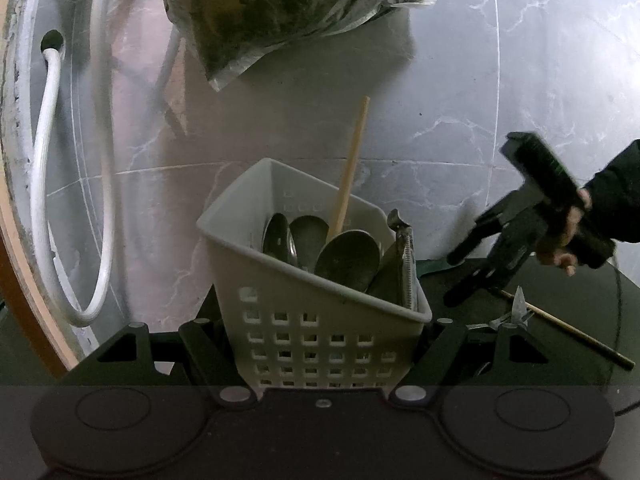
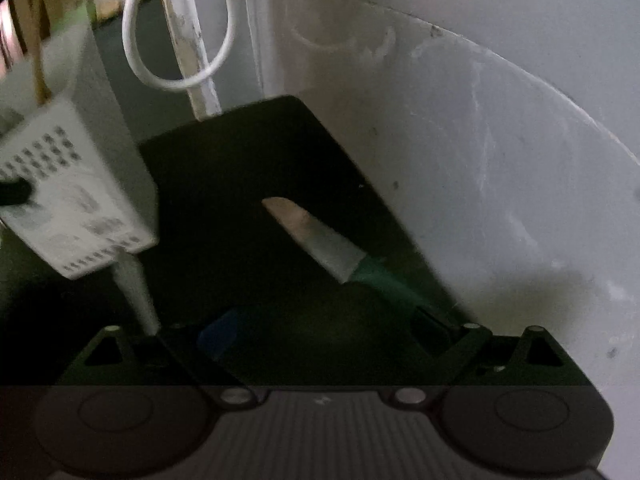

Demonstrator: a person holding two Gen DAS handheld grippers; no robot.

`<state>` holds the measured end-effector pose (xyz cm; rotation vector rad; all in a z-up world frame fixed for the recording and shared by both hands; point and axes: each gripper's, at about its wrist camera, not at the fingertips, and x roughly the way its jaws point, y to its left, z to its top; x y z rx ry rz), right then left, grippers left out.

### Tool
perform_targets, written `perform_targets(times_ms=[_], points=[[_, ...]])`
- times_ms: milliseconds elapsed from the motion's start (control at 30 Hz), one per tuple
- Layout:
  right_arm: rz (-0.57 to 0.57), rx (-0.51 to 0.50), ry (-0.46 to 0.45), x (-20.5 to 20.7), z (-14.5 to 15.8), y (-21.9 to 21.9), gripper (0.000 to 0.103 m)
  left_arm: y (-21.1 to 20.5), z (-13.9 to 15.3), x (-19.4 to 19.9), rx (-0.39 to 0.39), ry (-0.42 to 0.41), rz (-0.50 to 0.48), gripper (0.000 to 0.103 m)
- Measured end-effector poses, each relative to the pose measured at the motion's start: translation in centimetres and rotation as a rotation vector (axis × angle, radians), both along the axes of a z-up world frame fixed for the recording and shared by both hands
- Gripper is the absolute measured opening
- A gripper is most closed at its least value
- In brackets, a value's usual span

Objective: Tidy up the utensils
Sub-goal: 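Reach the right tool to the table and grasp the silver fork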

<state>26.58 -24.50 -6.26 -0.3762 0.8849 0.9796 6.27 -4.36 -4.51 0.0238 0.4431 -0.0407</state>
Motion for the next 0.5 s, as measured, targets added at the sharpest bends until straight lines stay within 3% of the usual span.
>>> perform_targets(times_ms=[67,200,300,333,400,433,467,500], points=[[0.031,0.078,0.054,-1.7,1.0,-0.7,0.096,0.1,0.0,0.0,-0.001,-0.001,-0.001,0.077],[0.123,0.022,-0.08,-7.1,0.9,1.2,0.094,0.2,0.0,0.0,-0.003,-0.003,-0.005,0.077],[0.096,-0.052,-0.167,-8.6,-0.8,3.3,0.081,0.4,0.0,0.0,0.0,-0.003,-0.016,0.077],[0.073,-0.063,-0.169,-8.6,-1.4,3.3,0.075,0.5,0.0,0.0,0.001,-0.002,-0.021,0.077],[0.03,-0.063,-0.171,-8.8,-1.7,3.6,0.055,0.6,-0.1,0.0,0.002,-0.003,-0.029,0.077],[0.011,-0.061,-0.181,-9.0,-1.5,3.4,0.031,0.7,-0.1,0.0,0.004,-0.003,-0.036,0.077],[-0.011,-0.056,-0.199,-9.2,-1.5,3.4,0.021,0.8,-0.1,0.0,0.004,-0.004,-0.042,0.077],[-0.037,-0.047,-0.213,-9.5,-1.5,3.2,0.021,0.9,-0.1,0.0,0.003,-0.005,-0.049,0.077]])
